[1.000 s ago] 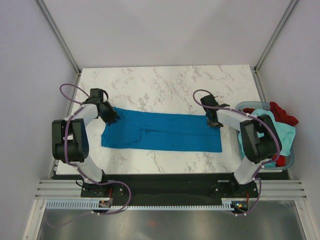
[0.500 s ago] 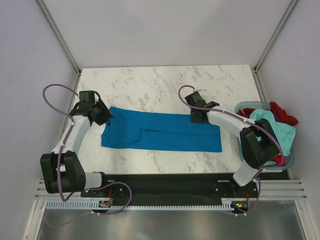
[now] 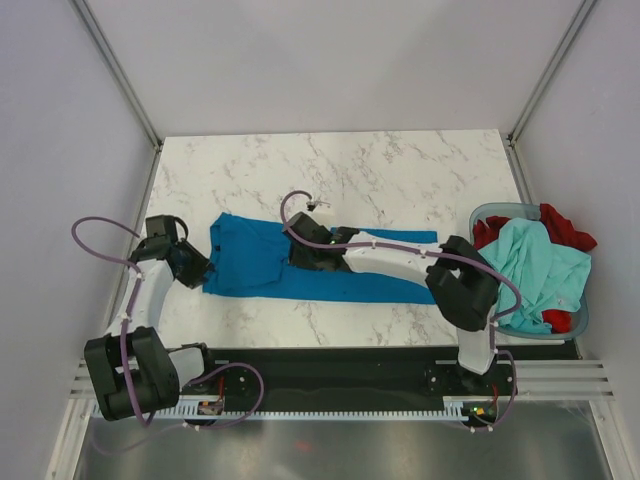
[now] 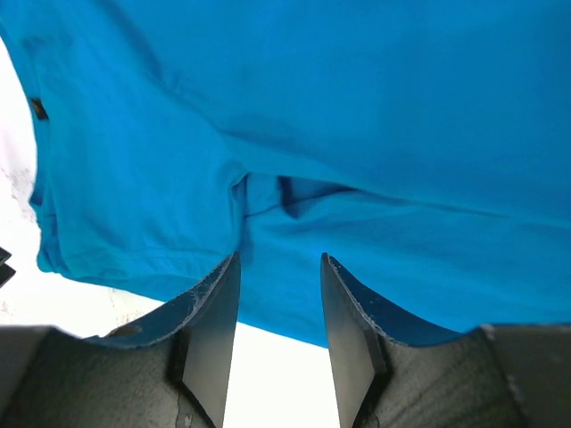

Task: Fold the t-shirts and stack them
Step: Fold the tshirt

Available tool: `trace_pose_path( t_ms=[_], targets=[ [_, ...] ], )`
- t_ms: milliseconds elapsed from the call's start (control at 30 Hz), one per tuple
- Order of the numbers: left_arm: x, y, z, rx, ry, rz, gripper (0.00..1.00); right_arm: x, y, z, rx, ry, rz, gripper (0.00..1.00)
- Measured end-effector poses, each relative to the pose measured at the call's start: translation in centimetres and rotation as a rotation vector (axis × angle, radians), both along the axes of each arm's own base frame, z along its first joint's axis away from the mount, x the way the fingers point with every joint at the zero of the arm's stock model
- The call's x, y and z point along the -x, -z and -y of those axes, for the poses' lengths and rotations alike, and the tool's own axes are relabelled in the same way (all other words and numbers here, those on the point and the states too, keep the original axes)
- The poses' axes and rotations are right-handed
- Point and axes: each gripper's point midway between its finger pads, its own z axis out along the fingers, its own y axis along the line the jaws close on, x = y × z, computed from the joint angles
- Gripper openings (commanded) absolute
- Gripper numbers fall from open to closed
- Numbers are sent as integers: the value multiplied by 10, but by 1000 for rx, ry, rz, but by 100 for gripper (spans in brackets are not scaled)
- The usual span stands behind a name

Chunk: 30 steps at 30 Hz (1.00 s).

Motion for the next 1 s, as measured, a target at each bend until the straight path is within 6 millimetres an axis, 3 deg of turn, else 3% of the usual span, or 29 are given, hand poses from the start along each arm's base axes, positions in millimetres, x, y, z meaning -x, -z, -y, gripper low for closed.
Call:
trace_pose_path(
  t_ms=[100, 267, 533, 733, 1000],
  targets=[
    [7, 9, 0, 0, -16, -28, 40, 11, 26, -24, -5, -13, -51, 50],
    [14, 22, 3, 23, -14, -84, 37, 28, 47, -42, -9, -25, -96, 49],
    [9, 22, 7, 45, -2, -68, 35, 29, 54, -54, -45, -24, -109, 48],
    [10, 32, 10, 63, 3, -94, 38, 28, 53, -58, -60, -30, -111, 47],
    [9, 42, 12, 66, 12, -109, 33, 28, 55, -60, -64, -33, -112, 45]
  ],
)
